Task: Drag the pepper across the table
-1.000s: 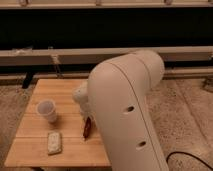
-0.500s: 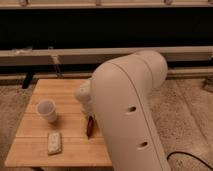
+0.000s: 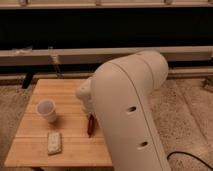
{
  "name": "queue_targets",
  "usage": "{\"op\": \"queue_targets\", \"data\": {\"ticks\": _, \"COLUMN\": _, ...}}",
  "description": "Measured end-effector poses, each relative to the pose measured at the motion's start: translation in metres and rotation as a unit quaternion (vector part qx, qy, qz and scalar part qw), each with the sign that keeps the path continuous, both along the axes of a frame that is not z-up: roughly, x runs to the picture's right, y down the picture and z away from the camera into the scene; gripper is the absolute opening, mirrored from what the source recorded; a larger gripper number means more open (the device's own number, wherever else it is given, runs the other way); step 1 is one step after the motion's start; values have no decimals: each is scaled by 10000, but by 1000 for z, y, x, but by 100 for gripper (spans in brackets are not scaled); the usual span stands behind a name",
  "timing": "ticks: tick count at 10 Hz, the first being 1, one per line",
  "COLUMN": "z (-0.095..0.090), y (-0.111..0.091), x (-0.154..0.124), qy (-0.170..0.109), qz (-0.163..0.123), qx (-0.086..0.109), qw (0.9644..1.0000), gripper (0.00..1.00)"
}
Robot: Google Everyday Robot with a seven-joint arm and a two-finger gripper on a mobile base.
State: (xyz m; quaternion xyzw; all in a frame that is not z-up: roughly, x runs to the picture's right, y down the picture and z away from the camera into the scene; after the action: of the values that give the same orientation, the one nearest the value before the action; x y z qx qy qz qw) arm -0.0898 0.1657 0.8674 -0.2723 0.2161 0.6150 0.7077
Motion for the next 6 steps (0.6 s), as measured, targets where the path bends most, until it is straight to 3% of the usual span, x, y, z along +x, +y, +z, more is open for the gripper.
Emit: {"op": "queue_targets", "data": {"ticks": 6, "z": 6, "y": -10, "x": -1, "qy": -45, "qz": -79, "qx": 61, "qw": 9999, "gripper": 0}}
